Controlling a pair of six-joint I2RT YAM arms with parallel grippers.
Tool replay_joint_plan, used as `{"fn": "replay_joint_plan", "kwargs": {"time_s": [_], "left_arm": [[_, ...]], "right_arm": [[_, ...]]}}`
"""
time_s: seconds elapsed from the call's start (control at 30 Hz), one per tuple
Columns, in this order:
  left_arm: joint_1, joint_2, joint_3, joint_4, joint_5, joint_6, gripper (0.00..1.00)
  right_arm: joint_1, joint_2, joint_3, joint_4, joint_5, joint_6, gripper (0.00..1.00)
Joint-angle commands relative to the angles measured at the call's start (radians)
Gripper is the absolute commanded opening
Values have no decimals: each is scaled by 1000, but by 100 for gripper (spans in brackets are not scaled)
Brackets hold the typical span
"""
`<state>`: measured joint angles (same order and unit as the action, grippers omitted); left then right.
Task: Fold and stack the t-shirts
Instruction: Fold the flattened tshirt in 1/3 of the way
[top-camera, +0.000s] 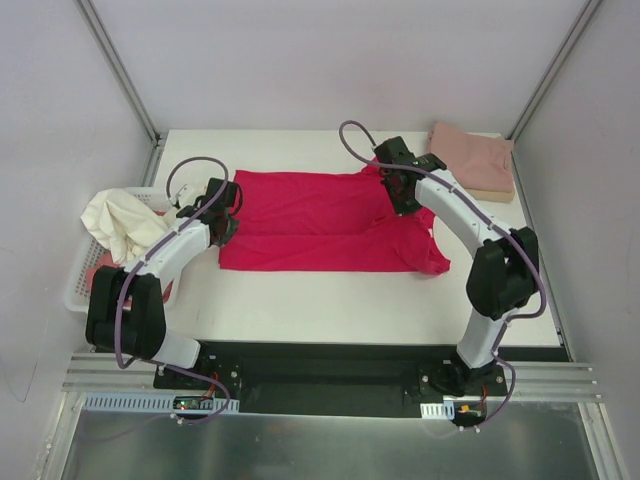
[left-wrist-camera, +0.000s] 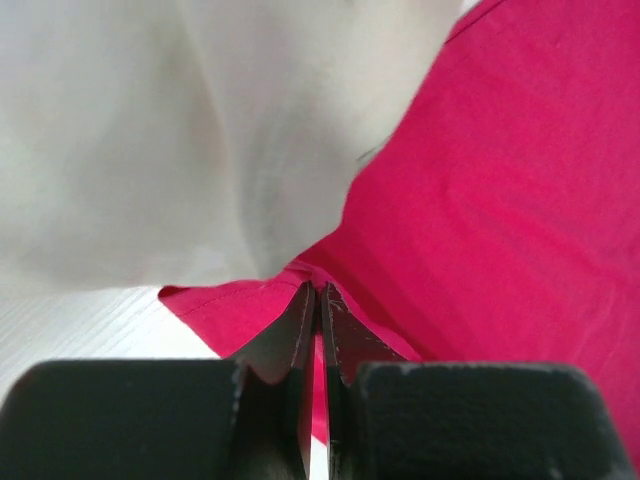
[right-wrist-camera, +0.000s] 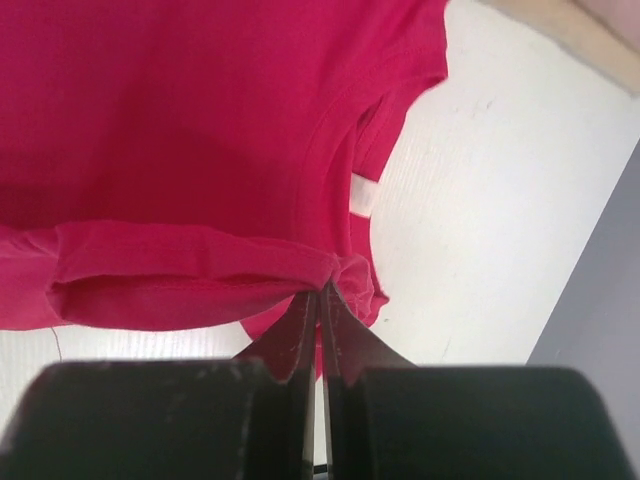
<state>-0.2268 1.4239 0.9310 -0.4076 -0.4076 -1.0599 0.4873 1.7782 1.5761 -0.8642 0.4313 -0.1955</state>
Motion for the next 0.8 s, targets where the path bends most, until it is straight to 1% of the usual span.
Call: {"fn": "replay_joint_plan", "kwargs": {"time_s": [0.0, 0.03, 0.07, 0.1, 0.13, 0.17, 0.2, 0.27, 0.3, 0.33, 0.4, 0.43, 0.47, 0.5, 0.53, 0.6, 0.63, 0.67, 0.7, 0.73, 0.77], "left_arm": [[14, 59, 69, 10, -45, 20, 1], [17, 85, 75, 12, -40, 21, 3], [18, 96, 87, 10, -33, 21, 7], [20, 110, 92, 10, -31, 24, 7], [21, 128, 98, 10, -28, 26, 7], [21, 138, 109, 10, -27, 31, 7], [21, 145, 115, 10, -30, 32, 7], [23, 168, 130, 10, -33, 35, 8], [23, 173, 134, 9, -30, 41, 13], [21, 179, 138, 10, -30, 46, 14], [24, 181, 144, 7, -36, 52, 16], [24, 176, 144, 10, -39, 55, 23], [23, 172, 144, 9, -36, 63, 33], [23, 167, 143, 10, -33, 64, 45], [23, 152, 143, 9, -20, 67, 65], [21, 130, 132, 10, -4, 77, 78], [21, 104, 129, 9, 22, 81, 86], [18, 89, 121, 10, 36, 89, 97], [14, 75, 120, 12, 50, 97, 99], [-2, 49, 117, 12, 64, 103, 99], [-14, 38, 115, 12, 87, 118, 99]], "right_arm": [[-30, 73, 104, 43, -101, -227, 1], [-35, 96, 105, 57, -135, -354, 1], [-39, 107, 104, 92, -164, -408, 1], [-41, 122, 113, 102, -186, -462, 1], [-47, 157, 128, 100, -190, -505, 3], [-49, 176, 148, 79, -204, -610, 5], [-49, 223, 197, 61, -242, -663, 8], [-52, 277, 261, -11, -272, -784, 19], [-52, 327, 322, -22, -278, -798, 25], [-52, 346, 350, -30, -278, -812, 32], [-50, 384, 380, -3, -228, -818, 37], [-52, 388, 390, 16, -201, -812, 40], [-52, 388, 387, 68, -140, -800, 43], [-52, 376, 383, 92, -116, -762, 47], [-52, 363, 369, 109, -100, -743, 52], [-50, 296, 334, 158, -86, -647, 59], [-50, 264, 314, 171, -92, -606, 67], [-52, 230, 250, 207, -100, -564, 72], [-52, 151, 213, 234, -100, -517, 79], [-50, 110, 169, 254, -104, -411, 97], [-50, 71, 94, 283, -114, -357, 97]]}}
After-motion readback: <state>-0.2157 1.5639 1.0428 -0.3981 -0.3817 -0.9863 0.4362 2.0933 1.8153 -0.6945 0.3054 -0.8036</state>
